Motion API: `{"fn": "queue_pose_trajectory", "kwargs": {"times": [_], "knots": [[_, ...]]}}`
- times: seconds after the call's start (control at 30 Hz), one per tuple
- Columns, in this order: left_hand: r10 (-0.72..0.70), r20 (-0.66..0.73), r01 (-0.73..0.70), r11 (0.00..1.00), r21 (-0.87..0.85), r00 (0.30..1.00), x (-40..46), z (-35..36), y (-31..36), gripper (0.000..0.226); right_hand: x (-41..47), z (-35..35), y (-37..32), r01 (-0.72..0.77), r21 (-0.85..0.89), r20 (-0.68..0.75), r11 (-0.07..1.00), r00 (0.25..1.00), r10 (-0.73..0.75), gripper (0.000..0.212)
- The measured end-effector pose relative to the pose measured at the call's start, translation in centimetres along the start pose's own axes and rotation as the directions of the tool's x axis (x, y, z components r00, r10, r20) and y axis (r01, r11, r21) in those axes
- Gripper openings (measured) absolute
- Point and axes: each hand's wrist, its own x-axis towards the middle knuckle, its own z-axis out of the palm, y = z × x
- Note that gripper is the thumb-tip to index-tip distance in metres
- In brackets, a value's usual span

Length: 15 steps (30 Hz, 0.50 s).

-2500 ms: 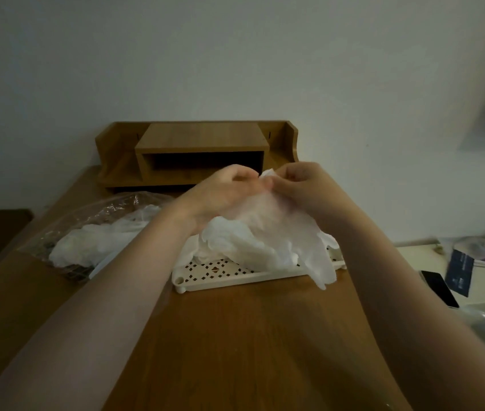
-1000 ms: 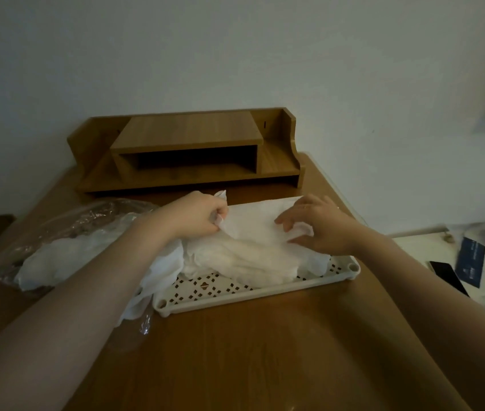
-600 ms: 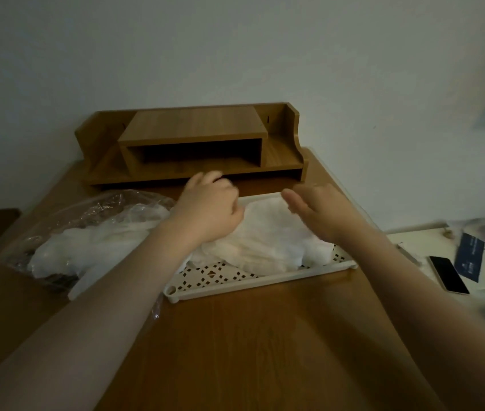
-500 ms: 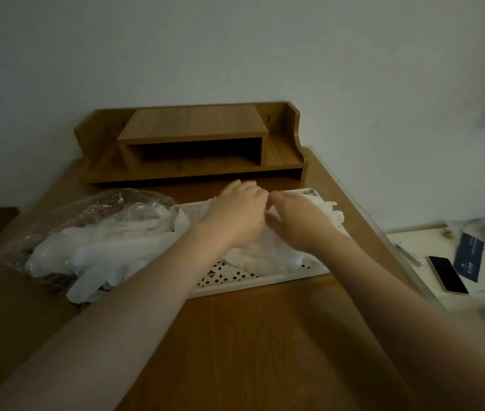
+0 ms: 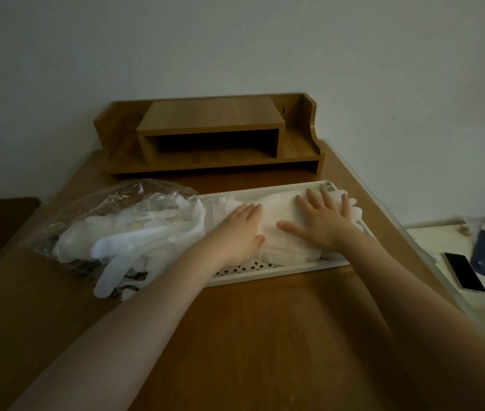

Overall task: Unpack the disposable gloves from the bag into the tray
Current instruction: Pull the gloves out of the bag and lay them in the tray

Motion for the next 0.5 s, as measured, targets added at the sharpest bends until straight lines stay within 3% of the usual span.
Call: {"fn": "queue_pose_trajectory", "kwargs": {"times": [0.07, 0.17, 0.27, 0.37, 0.5], "knots": [[0.084, -0.178, -0.122, 0.969, -0.216, 0.98, -2.1, -1.2, 0.0, 0.052, -0.5, -0.7, -2.0, 0.082, 0.091, -0.193, 0.992, 0.979, -0.063, 0.07], [0.049, -0.506, -0.258, 0.9, -0.352, 0.861, -4.6, -3.2, -1.3, 0.038, -1.6, -1.8, -5.9, 0.372, 0.199, -0.528, 0.907, 0.82, -0.22, 0.032], [-0.069, -0.646, -0.29, 0.853, -0.433, 0.76, -5.7, -4.1, -3.4, 0.029, -2.0, -1.7, -10.2, 0.583, 0.19, -0.51, 0.79, 0.746, -0.428, 0.025], [-0.12, -0.619, -0.243, 0.849, -0.469, 0.777, -6.0, -4.1, -5.3, 0.022, -1.4, -0.5, -12.9, 0.598, 0.14, -0.326, 0.789, 0.78, -0.534, 0.037], [-0.102, -0.423, -0.111, 0.886, -0.45, 0.9, -6.1, -3.4, -7.3, 0.016, -0.8, 0.0, -13.7, 0.548, 0.133, -0.382, 0.826, 0.797, -0.467, 0.018]]}}
